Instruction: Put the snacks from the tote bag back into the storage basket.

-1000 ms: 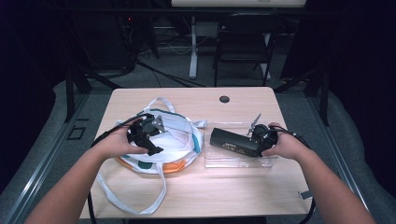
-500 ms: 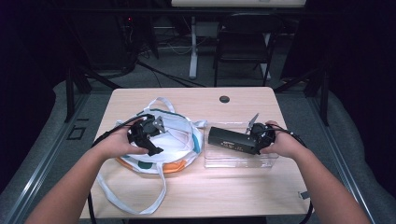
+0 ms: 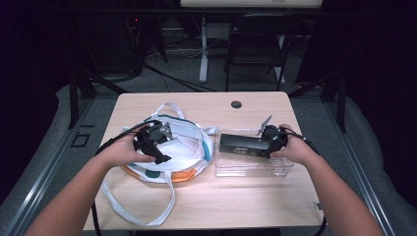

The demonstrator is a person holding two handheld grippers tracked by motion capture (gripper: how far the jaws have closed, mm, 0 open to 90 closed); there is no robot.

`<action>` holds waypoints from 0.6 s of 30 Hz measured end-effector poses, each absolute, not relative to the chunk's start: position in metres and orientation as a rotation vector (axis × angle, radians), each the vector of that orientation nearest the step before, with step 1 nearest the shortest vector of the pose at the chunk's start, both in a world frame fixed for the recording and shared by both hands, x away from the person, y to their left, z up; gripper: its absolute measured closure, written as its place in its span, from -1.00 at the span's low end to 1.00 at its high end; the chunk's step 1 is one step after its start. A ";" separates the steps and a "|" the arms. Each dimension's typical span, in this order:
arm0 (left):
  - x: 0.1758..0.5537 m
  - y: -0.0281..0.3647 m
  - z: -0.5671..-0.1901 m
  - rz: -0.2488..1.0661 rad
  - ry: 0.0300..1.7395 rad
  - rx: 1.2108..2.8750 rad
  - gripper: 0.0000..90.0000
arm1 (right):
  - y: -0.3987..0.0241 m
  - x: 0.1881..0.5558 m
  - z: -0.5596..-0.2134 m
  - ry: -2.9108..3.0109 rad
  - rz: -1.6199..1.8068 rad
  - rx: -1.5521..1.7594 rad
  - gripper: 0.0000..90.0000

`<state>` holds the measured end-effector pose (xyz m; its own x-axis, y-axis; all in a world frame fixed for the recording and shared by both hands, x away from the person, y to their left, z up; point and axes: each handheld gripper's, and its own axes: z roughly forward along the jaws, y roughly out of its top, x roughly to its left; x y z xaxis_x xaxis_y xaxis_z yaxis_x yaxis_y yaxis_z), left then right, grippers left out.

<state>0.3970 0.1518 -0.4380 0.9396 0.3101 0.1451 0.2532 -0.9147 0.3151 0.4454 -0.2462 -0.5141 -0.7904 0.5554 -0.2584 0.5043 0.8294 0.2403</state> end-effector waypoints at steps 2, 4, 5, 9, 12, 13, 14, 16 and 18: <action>0.397 0.151 -0.438 0.277 0.416 2.801 -0.27 | -0.246 0.445 -0.516 2.677 0.255 0.824 -0.33; 0.397 0.151 -0.439 0.279 0.416 2.800 -0.27 | -0.246 0.446 -0.512 2.661 0.228 0.825 -0.35; 0.397 0.151 -0.439 0.280 0.417 2.799 -0.27 | -0.246 0.446 -0.512 2.665 0.247 0.841 -0.35; 0.397 0.151 -0.438 0.284 0.404 2.802 -0.27 | -0.250 0.446 -0.508 2.654 0.290 0.922 -0.29; 0.396 0.150 -0.438 0.280 0.407 2.800 -0.27 | -0.253 0.446 -0.507 2.661 0.289 0.966 -0.25; 0.396 0.150 -0.438 0.280 0.407 2.800 -0.27 | -0.254 0.446 -0.507 2.657 0.285 0.973 -0.21; 0.397 0.151 -0.438 0.281 0.404 2.801 -0.27 | -0.254 0.446 -0.507 2.657 0.285 0.973 -0.21; 0.397 0.151 -0.439 0.277 0.408 2.803 -0.27 | -0.256 0.446 -0.509 2.672 0.267 1.011 -0.15; 0.397 0.151 -0.439 0.275 0.415 2.801 -0.27 | -0.255 0.446 -0.512 2.676 0.269 1.012 -0.12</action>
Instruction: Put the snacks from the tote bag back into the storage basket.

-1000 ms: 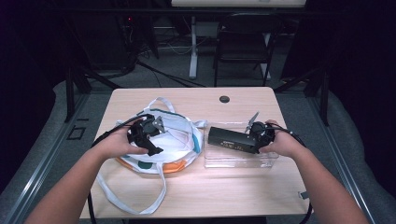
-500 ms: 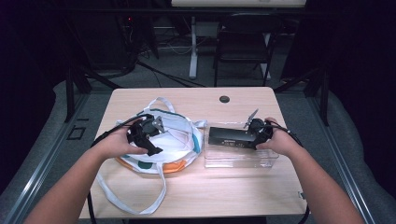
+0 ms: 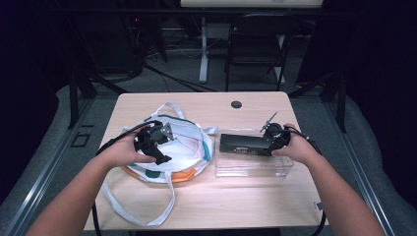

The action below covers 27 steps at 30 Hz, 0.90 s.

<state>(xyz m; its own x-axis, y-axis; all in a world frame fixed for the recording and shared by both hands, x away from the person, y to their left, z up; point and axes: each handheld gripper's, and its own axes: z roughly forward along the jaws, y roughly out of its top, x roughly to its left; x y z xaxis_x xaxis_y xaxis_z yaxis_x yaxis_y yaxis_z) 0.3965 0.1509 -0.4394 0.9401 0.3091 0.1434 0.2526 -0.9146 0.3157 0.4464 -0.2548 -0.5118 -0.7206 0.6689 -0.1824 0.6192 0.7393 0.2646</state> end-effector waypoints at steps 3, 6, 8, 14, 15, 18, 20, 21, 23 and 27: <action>0.397 0.151 -0.440 0.277 0.408 2.802 -0.27 | -0.252 0.448 -0.512 2.705 0.221 0.978 -0.08; 0.397 0.151 -0.440 0.278 0.403 2.805 -0.27 | -0.247 0.447 -0.514 2.692 0.275 0.992 -0.04; 0.397 0.152 -0.441 0.277 0.410 2.802 -0.27 | -0.245 0.448 -0.514 2.692 0.270 0.982 -0.02; 0.397 0.153 -0.442 0.275 0.406 2.803 -0.27 | -0.239 0.452 -0.513 2.689 0.262 0.992 -0.05; 0.396 0.154 -0.442 0.272 0.419 2.798 -0.27 | -0.239 0.452 -0.515 2.674 0.296 1.014 -0.05; 0.396 0.155 -0.443 0.271 0.421 2.801 -0.27 | -0.238 0.454 -0.515 2.661 0.295 1.028 -0.05; 0.396 0.155 -0.443 0.269 0.423 2.800 -0.28 | -0.238 0.455 -0.515 2.652 0.292 1.026 -0.06; 0.397 0.155 -0.443 0.269 0.424 2.800 -0.27 | -0.237 0.455 -0.516 2.646 0.306 1.038 -0.07; 0.396 0.155 -0.444 0.271 0.427 2.795 -0.27 | -0.237 0.456 -0.516 2.640 0.304 1.042 -0.09; 0.396 0.156 -0.445 0.269 0.425 2.803 -0.27 | -0.236 0.459 -0.516 2.640 0.278 1.033 -0.11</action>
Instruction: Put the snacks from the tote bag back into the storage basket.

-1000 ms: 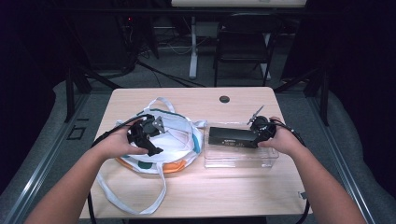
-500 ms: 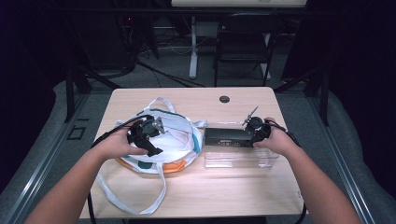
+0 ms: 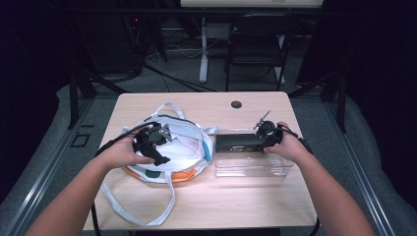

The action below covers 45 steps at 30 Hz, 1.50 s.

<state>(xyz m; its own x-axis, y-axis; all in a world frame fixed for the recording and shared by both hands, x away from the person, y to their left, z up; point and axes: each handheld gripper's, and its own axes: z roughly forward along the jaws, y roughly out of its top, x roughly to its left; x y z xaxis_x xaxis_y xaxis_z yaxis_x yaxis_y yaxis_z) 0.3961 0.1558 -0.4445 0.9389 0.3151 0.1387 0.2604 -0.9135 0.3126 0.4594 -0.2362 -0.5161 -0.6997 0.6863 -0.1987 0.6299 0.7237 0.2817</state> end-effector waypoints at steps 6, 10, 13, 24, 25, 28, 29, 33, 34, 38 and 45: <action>0.396 0.157 -0.444 0.269 0.433 2.799 -0.28 | -0.238 0.461 -0.517 2.637 0.296 1.041 -0.11; 0.396 0.157 -0.444 0.267 0.435 2.802 -0.27 | -0.238 0.460 -0.517 2.639 0.299 1.040 -0.11; 0.396 0.156 -0.446 0.271 0.427 2.802 -0.28 | -0.238 0.460 -0.515 2.653 0.265 1.026 -0.12; 0.396 0.159 -0.445 0.267 0.439 2.799 -0.27 | -0.238 0.460 -0.516 2.646 0.312 1.076 -0.12; 0.396 0.160 -0.445 0.268 0.440 2.797 -0.27 | -0.238 0.460 -0.516 2.644 0.311 1.077 -0.12; 0.395 0.160 -0.445 0.272 0.441 2.796 -0.27 | -0.238 0.460 -0.516 2.646 0.310 1.077 -0.13; 0.396 0.161 -0.444 0.271 0.436 2.801 -0.27 | -0.238 0.460 -0.516 2.646 0.310 1.079 -0.13; 0.395 0.161 -0.444 0.277 0.438 2.801 -0.28 | -0.238 0.459 -0.516 2.639 0.324 1.084 -0.14; 0.395 0.162 -0.444 0.277 0.441 2.799 -0.27 | -0.238 0.459 -0.515 2.651 0.303 1.072 -0.14; 0.395 0.162 -0.443 0.276 0.441 2.800 -0.27 | -0.238 0.458 -0.514 2.640 0.313 1.078 -0.14; 0.394 0.165 -0.441 0.286 0.450 2.798 -0.27 | -0.240 0.453 -0.504 2.622 0.354 1.069 -0.18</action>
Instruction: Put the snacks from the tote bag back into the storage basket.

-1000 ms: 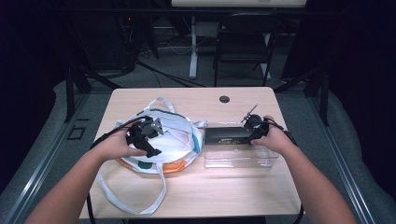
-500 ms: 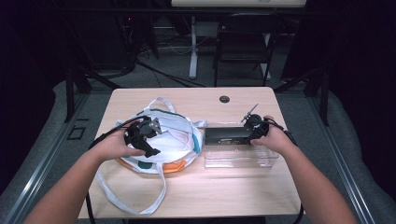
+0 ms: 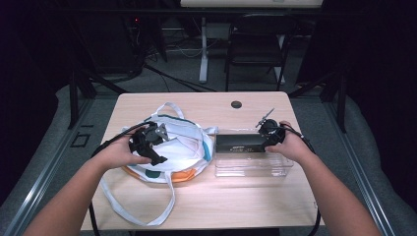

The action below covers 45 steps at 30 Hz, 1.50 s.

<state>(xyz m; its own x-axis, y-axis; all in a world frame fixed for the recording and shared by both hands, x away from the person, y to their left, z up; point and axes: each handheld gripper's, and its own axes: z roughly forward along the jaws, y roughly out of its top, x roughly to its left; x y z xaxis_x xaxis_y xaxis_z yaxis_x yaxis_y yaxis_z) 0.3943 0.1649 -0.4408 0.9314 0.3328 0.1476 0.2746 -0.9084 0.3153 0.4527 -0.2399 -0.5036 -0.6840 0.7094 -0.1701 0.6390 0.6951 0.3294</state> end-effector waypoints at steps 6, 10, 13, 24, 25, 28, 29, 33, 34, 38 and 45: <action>0.392 0.170 -0.437 0.292 0.467 2.784 -0.27 | -0.236 0.445 -0.486 2.614 0.346 0.985 -0.17; 0.391 0.174 -0.436 0.295 0.485 2.779 -0.27 | -0.232 0.438 -0.477 2.614 0.352 0.941 -0.15; 0.390 0.181 -0.434 0.307 0.501 2.777 -0.26 | -0.227 0.428 -0.470 2.615 0.370 0.926 -0.15; 0.388 0.201 -0.435 0.325 0.590 2.760 -0.24 | -0.213 0.402 -0.455 2.685 0.451 0.844 -0.16; 0.388 0.202 -0.436 0.326 0.593 2.759 -0.24 | -0.212 0.399 -0.454 2.682 0.468 0.844 -0.16; 0.385 0.205 -0.438 0.322 0.621 2.755 -0.23 | -0.210 0.394 -0.450 2.690 0.483 0.820 -0.15; 0.384 0.206 -0.439 0.321 0.621 2.762 -0.23 | -0.209 0.392 -0.449 2.686 0.492 0.817 -0.15; 0.379 0.209 -0.445 0.319 0.646 2.764 -0.23 | -0.206 0.385 -0.445 2.685 0.513 0.842 -0.14; 0.378 0.210 -0.445 0.318 0.653 2.763 -0.23 | -0.205 0.383 -0.444 2.689 0.530 0.842 -0.12; 0.372 0.216 -0.447 0.311 0.695 2.739 -0.23 | -0.203 0.375 -0.440 2.706 0.559 0.832 -0.07; 0.360 0.221 -0.449 0.327 0.750 2.721 -0.23 | -0.197 0.362 -0.439 2.697 0.624 0.836 -0.04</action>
<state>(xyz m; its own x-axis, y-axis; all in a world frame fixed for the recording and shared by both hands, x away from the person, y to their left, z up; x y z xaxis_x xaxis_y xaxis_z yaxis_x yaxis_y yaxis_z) 0.3604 0.2214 -0.4493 0.8379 0.5283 0.1373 0.4603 -0.8191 0.3423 0.3619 -0.1972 -0.4386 -0.8043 0.5844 -0.1077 0.4778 0.7437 0.4675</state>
